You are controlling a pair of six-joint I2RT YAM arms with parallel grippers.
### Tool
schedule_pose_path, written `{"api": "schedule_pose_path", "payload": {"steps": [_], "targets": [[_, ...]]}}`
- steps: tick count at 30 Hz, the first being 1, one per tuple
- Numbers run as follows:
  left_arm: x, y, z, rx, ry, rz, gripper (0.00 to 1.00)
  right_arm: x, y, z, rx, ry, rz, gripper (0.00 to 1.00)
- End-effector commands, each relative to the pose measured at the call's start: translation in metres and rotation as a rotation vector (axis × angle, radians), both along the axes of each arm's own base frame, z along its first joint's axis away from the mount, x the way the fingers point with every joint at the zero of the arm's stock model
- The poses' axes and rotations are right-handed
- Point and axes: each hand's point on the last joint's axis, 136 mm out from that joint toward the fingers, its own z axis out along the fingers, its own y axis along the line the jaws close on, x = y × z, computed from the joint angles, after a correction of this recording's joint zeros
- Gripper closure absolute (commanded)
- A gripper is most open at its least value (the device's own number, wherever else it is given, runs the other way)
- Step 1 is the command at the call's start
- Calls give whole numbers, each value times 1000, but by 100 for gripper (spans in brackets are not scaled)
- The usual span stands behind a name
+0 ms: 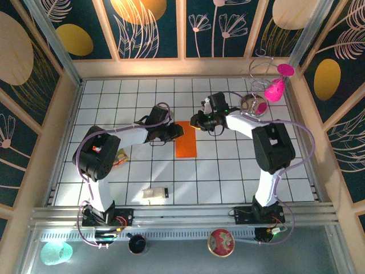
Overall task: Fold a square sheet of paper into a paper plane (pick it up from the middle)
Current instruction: First fold the square sheet of paper in half at the center of the table, then fold the triangle a second time at the center of the table.
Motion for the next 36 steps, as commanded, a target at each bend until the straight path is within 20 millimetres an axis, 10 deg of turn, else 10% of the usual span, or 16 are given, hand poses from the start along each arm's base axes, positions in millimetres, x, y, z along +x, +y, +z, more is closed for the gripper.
{"api": "schedule_pose_path", "payload": {"steps": [1, 21, 36], "targets": [[10, -8, 3, -17, -8, -5, 74, -7, -19, 2, -11, 7, -70, 74], [8, 8, -50, 62, 136, 89, 73, -96, -13, -35, 58, 199, -38, 61], [-1, 12, -61, 76, 163, 85, 73, -111, -9, -46, 51, 243, -20, 63]]}}
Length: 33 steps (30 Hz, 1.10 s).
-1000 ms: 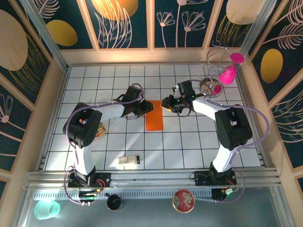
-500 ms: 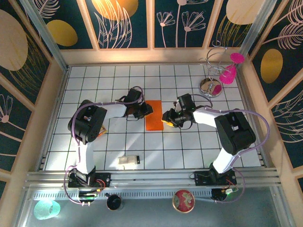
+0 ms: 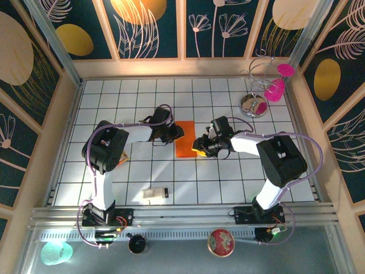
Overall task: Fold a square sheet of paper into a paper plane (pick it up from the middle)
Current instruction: Fold the triangle a second time at the center of the table.
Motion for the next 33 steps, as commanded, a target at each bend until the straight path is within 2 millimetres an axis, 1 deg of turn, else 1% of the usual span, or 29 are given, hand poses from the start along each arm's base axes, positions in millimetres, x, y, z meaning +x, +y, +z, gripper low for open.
{"api": "schedule_pose_path", "payload": {"steps": [1, 6, 8, 10, 13, 17, 25, 30, 33], "targets": [[-10, 12, -22, 47, 61, 21, 73, -5, 2, 4, 7, -2, 6, 63], [-11, 12, -22, 42, 63, 18, 73, -3, -10, -5, -83, -4, -21, 60], [-11, 11, -22, 38, 63, 15, 73, -4, -12, -7, -96, -4, -16, 60], [-11, 10, -21, 30, 62, 15, 73, -5, -8, -6, -74, -2, -3, 61], [-11, 10, -20, 28, 60, 13, 73, -7, 3, -1, -19, -5, 29, 65], [-12, 10, -20, 26, 60, 13, 73, -4, 10, 6, 18, -24, 40, 69], [-12, 9, -18, 22, 56, 9, 73, 3, 11, 13, 36, -46, 16, 74], [-13, 9, -20, 23, 58, 7, 73, 4, 12, 12, 45, -38, 12, 76], [-12, 8, -17, 19, 53, 4, 73, 5, 10, 10, 36, -35, 2, 78]]}}
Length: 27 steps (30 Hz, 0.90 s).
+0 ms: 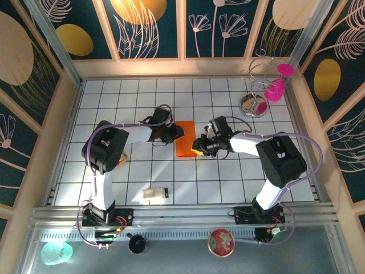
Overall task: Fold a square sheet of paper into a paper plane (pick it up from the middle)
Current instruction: Fold the triangle a second time at the center of the table.
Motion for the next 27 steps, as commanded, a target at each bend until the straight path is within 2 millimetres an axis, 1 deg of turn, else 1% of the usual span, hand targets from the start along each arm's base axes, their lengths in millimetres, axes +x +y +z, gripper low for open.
{"api": "schedule_pose_path", "payload": {"steps": [1, 6, 14, 18, 23, 27], "targets": [[-11, 8, -16, 31, 54, 3, 73, 5, 1, 6, 18, -9, -14, 78], [-5, 6, -8, 46, 22, -30, 73, 4, -3, 1, -2, 8, -26, 80], [-6, 0, -6, 21, 22, -50, 74, 5, -3, 0, 3, 17, -36, 81], [-2, -4, 4, 2, -3, -63, 74, 3, -7, -6, -12, 39, -51, 81], [10, -12, 25, -27, -57, -81, 74, 3, -10, -9, -21, 54, -64, 88], [18, -10, 27, -14, -74, -76, 74, 2, -12, -9, -23, 58, -67, 95]]}}
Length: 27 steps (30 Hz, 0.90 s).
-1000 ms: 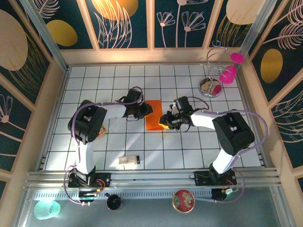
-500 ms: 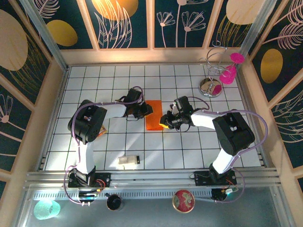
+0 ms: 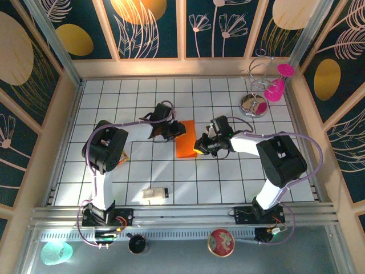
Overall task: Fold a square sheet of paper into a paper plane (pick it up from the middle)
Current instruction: Fold the triangle a second time at the center of the table.
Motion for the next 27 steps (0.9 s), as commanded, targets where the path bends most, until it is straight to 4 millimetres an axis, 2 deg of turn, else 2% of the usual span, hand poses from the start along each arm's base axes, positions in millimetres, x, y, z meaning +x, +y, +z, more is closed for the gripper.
{"api": "schedule_pose_path", "payload": {"steps": [1, 6, 11, 19, 24, 27], "targets": [[8, 4, 4, 13, -16, -13, 74, -3, -7, -8, -26, 26, -19, 96], [13, 18, -6, 62, -10, 9, 79, -9, -15, -8, -46, 26, -18, 100], [11, 19, -20, 77, 17, 9, 83, -13, -15, -1, -27, 16, 3, 100], [4, 20, -37, 84, 63, 5, 87, -4, -1, 13, 35, 2, 32, 100], [0, 22, -42, 90, 79, 7, 87, 6, 15, 23, 100, -12, 51, 100], [-1, 22, -43, 87, 81, 7, 87, 8, 24, 22, 110, -6, 63, 100]]}}
